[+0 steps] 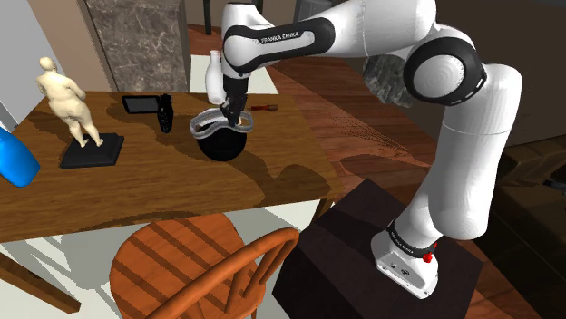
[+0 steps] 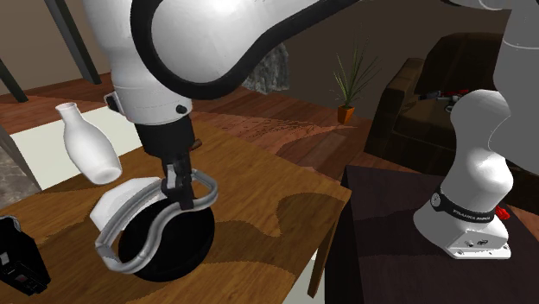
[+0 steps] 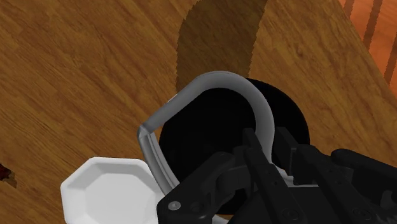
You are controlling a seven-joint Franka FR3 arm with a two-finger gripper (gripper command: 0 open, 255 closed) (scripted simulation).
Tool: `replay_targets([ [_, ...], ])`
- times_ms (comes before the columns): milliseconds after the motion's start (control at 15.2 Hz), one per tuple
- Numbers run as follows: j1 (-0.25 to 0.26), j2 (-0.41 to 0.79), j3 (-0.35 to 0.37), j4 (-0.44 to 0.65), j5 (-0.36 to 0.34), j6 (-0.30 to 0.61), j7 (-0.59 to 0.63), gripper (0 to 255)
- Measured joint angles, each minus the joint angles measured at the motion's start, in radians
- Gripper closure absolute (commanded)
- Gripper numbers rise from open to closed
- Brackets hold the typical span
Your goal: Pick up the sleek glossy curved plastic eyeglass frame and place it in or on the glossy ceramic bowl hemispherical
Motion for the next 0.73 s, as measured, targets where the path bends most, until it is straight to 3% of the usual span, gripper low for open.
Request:
replay_targets([
  [726, 0.0, 0.029, 0.001, -0.061, 0.004, 0.09, -0.008, 255],
])
